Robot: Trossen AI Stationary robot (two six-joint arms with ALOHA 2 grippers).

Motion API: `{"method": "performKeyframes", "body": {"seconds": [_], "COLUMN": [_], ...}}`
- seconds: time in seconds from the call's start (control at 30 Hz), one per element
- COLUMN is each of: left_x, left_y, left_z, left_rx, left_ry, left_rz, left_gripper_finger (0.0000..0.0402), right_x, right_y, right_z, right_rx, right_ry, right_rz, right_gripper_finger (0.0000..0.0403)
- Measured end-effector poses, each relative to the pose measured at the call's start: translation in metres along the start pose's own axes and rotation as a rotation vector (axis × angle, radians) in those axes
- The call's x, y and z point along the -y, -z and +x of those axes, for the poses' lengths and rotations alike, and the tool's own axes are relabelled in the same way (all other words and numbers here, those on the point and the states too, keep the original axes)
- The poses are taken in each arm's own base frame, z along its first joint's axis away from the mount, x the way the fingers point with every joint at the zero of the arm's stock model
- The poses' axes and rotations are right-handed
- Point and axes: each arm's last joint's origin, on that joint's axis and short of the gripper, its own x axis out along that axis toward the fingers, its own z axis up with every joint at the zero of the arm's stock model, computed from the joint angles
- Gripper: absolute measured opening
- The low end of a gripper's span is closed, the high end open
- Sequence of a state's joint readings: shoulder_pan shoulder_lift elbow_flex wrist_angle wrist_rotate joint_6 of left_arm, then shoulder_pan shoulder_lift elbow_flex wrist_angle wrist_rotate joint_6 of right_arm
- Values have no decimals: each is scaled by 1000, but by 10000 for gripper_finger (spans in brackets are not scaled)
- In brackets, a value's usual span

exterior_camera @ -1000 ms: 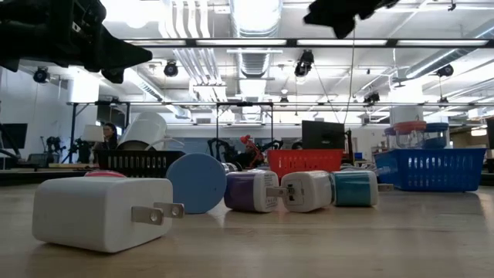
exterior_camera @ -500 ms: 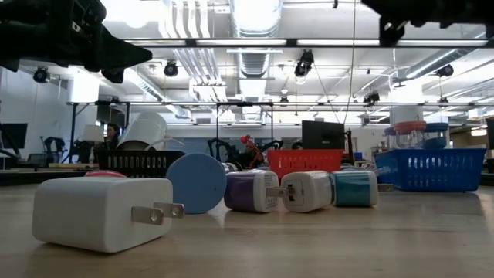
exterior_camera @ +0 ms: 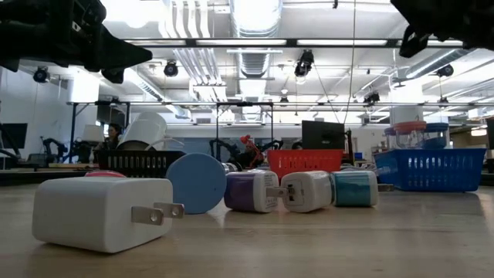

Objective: Pick & Place Office items
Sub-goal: Put the white charger adapter into the black bin

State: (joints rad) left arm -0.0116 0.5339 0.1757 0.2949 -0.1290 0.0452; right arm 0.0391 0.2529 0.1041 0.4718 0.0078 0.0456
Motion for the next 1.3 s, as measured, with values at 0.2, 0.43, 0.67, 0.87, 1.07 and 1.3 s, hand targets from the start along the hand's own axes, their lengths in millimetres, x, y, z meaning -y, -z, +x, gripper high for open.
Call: {"method": "performKeyframes", "body": {"seconds": [0.2,0.43,0.67,0.87,1.07,1.3], "left_x": [0,-1,-1,-1,-1,-1], "left_y": [0,0,0,0,0,0], "left_z": [0,0,0,0,0,0], "left_rx": [0,-1,-2,-2,-2,-2], "left_ry": [-6,-29,-29,-30,-30,-29], "left_rz": [1,-3,4,4,3,-1], "left_gripper_finger": [7,7,7,7,7,7], "right_x": [0,2,2,2,2,2], "right_y": [7,22,26,28,29,29], "right_z": [-8,-13,-13,-13,-13,-13], "right_rx": [19,-6,-48,-67,-73,-73], "right_ry": [0,39,35,18,19,19], "right_rz": [-18,-54,-62,-51,-49,-54], "right_gripper_finger": [8,8,8,8,8,8]}}
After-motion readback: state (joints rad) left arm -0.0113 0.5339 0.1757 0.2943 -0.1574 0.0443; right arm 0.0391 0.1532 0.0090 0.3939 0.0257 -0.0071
